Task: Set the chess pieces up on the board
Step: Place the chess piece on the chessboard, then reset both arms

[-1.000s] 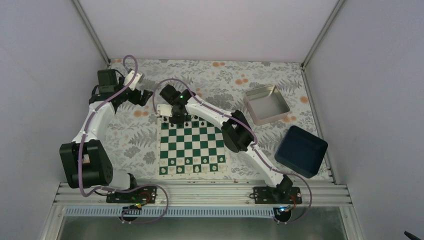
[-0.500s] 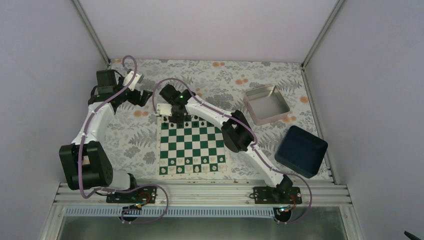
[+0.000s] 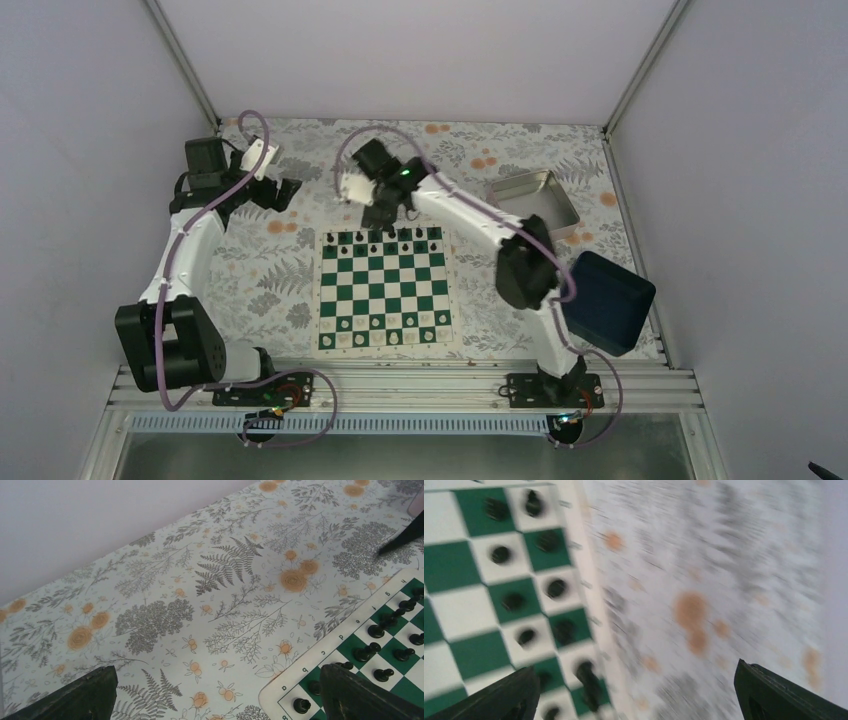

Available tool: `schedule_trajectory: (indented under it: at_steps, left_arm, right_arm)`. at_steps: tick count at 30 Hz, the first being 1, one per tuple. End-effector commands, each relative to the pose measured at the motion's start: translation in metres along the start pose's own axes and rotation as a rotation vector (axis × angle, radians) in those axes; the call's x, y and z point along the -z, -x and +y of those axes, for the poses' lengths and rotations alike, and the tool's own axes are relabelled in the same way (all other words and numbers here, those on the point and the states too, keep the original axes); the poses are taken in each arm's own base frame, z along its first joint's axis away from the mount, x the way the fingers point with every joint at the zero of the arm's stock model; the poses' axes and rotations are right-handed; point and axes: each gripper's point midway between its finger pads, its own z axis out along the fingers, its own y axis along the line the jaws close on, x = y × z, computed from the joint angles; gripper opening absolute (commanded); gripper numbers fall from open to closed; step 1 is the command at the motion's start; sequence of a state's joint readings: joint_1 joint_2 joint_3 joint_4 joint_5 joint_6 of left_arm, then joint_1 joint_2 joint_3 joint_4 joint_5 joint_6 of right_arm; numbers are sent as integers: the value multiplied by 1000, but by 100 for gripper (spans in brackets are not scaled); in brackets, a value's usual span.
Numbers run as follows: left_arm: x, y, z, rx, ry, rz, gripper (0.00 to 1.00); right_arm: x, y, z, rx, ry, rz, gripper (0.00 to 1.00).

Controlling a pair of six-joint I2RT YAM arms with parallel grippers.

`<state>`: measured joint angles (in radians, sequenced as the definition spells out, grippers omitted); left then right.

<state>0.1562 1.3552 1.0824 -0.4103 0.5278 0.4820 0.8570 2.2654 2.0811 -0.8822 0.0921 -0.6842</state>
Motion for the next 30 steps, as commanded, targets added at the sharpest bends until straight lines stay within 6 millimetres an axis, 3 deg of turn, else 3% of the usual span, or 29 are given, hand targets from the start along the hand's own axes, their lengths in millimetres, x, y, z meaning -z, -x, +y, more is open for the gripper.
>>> schedule_trajectory:
  at_steps: [1,4,9,12,15,21,25,30]
  left_arm:
    - [14,13,7,-15,37,-30,100]
    - [16,6,8,-5,50,-26,100]
    - [19,-8,7,31,51,-31,100]
    - [17,-20,5,56,42,-28,100]
    - [17,-28,7,79,41,-27,100]
    - [17,-38,6,110,19,-31,100]
    - [15,-44,5,122,23,-23,100]
    - [13,-45,5,130,16,-25,100]
  right_arm:
    - [83,-42,-83,-127,-302,-8,100]
    - [113,-87,-103,-231,-388,19,100]
    - [154,-158,-113,-407,-463,-38,100]
    - [157,-203,-106,-490,-511,-13,100]
    - [155,-237,-97,-559,-538,-15,100]
    - [142,-271,-77,-653,-530,-42,100]
    - [132,-278,-67,-676,-500,-56,100]
    - [126,-282,-68,-682,-507,-46,100]
